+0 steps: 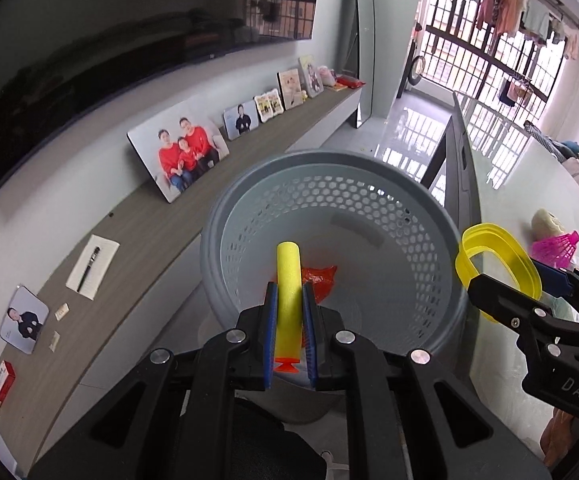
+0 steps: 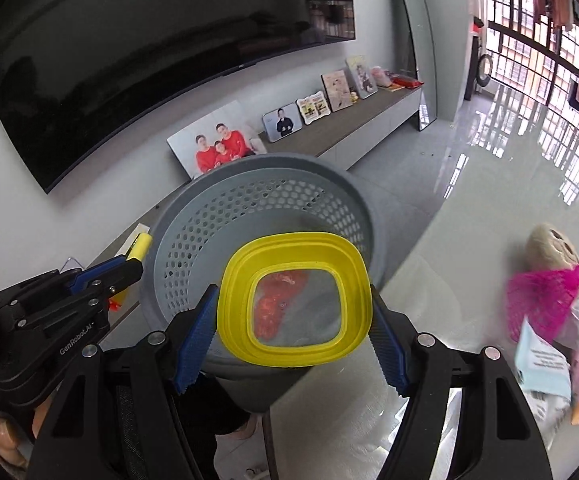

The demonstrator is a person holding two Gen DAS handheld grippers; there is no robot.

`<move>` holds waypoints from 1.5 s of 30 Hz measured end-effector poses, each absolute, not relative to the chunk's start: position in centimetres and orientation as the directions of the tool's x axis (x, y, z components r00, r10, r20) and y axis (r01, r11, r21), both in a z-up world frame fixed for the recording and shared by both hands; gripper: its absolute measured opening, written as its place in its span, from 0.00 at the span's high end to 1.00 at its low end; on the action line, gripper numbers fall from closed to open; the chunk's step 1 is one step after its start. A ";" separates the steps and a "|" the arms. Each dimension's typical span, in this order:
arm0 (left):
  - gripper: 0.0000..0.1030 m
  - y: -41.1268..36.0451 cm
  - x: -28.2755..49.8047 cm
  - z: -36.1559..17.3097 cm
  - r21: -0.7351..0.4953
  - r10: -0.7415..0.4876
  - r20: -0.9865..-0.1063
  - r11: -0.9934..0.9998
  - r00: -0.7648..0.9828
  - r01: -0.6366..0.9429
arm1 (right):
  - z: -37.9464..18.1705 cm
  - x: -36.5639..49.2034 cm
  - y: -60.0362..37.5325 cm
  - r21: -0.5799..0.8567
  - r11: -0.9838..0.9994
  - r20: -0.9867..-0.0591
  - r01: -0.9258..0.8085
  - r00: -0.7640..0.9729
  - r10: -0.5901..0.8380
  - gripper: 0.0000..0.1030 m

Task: Collect trash
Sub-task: 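Carry the yellow stick and yellow container with both tools over the basket, then open both tools to drop the stick and container into the basket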

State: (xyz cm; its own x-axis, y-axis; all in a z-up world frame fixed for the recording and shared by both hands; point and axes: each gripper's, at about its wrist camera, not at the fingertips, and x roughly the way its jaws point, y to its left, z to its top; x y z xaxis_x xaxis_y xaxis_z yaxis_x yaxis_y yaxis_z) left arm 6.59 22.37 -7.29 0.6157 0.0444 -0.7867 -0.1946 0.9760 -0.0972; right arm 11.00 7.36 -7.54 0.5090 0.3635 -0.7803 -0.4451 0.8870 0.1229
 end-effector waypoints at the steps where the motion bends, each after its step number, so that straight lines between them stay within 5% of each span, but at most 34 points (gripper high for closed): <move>1: 0.88 22.7 7.0 -7.6 -0.106 0.035 -0.793 0.975 0.608 -0.195 | -7.8 11.4 7.8 0.124 0.883 -0.784 -0.452 0.502 0.366 0.34; 23: 0.87 24.4 11.6 -11.4 -0.129 -0.019 -0.836 0.978 0.548 -0.163 | -10.8 14.9 10.3 0.111 0.888 -0.838 -0.447 0.438 0.325 0.33; 26: 0.73 24.5 11.7 -11.4 -0.135 -0.023 -0.837 0.977 0.546 -0.167 | -10.7 15.1 10.1 0.117 0.891 -0.837 -0.438 0.440 0.326 0.33; 28: 0.45 24.6 11.5 -11.3 -0.135 -0.016 -0.834 0.975 0.551 -0.175 | -10.7 15.3 9.8 0.126 0.896 -0.838 -0.425 0.438 0.326 0.32; 29: 0.42 24.6 11.3 -11.1 -0.131 -0.009 -0.829 0.975 0.560 -0.178 | -10.7 15.4 9.7 0.133 0.897 -0.837 -0.422 0.437 0.330 0.32; 45: 0.42 24.8 11.2 -11.1 -0.121 0.007 -0.833 0.973 0.554 -0.195 | -10.7 15.6 9.6 0.140 0.898 -0.837 -0.417 0.435 0.333 0.32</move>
